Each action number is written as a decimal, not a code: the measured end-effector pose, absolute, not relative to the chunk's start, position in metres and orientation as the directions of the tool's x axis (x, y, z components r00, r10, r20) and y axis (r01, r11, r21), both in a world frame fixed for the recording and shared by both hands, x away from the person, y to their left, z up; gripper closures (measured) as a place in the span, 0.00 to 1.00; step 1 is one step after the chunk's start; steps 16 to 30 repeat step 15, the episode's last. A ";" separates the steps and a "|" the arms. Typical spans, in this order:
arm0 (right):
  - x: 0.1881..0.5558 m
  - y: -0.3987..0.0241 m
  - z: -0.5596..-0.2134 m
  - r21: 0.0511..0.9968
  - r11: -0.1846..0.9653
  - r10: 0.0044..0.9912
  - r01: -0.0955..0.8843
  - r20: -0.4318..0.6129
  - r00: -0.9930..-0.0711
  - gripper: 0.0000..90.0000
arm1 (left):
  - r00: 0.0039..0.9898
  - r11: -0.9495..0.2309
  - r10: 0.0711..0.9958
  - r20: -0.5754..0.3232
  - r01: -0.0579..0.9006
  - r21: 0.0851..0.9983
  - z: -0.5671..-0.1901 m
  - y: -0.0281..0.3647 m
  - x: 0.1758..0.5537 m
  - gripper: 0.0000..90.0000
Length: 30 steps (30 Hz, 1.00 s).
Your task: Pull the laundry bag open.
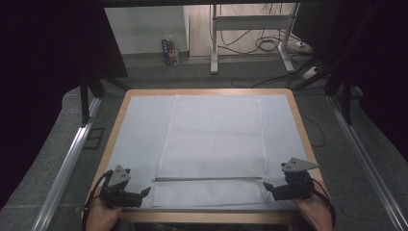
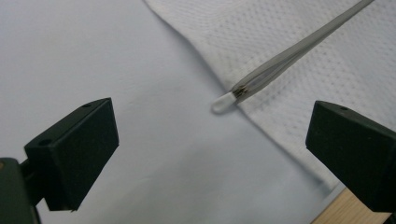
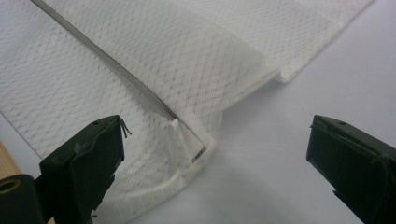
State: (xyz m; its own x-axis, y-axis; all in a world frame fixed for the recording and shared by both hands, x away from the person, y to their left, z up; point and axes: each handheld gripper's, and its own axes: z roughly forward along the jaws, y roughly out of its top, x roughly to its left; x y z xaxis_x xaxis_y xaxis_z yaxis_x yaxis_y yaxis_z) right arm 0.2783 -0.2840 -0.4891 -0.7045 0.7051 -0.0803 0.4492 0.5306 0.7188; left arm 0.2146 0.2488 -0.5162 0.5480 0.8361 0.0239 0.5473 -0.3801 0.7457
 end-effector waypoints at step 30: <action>0.266 -0.309 -0.501 0.713 0.477 0.740 0.513 -0.011 -0.673 0.03 | 0.514 -0.405 0.855 0.072 0.573 0.712 -0.526 0.255 0.211 0.01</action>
